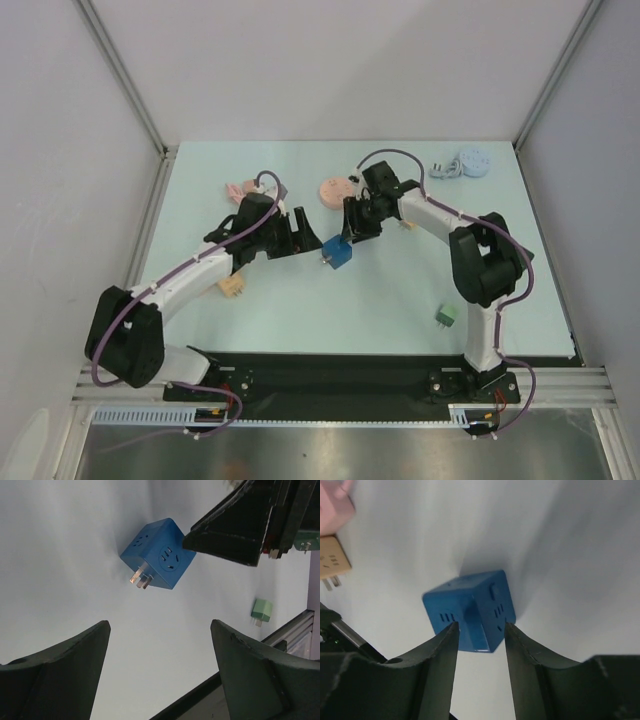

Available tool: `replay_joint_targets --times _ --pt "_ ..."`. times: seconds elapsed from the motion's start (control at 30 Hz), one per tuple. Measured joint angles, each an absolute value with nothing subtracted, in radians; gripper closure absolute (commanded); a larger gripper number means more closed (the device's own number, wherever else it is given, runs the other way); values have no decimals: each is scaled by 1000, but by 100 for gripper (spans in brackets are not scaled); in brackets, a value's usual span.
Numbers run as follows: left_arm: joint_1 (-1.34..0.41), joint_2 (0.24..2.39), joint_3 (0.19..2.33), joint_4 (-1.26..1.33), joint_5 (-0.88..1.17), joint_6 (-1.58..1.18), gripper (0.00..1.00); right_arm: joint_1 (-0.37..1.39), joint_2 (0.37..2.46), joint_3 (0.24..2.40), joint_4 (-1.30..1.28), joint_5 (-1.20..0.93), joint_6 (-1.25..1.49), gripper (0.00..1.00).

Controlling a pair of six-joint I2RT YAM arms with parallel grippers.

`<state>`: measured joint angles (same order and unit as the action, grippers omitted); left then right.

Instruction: Insert the plug

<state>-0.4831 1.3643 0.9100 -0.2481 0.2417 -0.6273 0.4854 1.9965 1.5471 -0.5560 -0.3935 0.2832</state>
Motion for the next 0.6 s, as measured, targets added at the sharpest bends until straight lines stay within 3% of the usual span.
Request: replay_joint_targets --times 0.23,0.6 --pt "-479 1452 906 -165 302 -619 10 494 1912 1387 -512 -395 291 66" --pt "-485 1623 901 -76 376 -550 11 493 1837 1276 -429 -392 291 70"
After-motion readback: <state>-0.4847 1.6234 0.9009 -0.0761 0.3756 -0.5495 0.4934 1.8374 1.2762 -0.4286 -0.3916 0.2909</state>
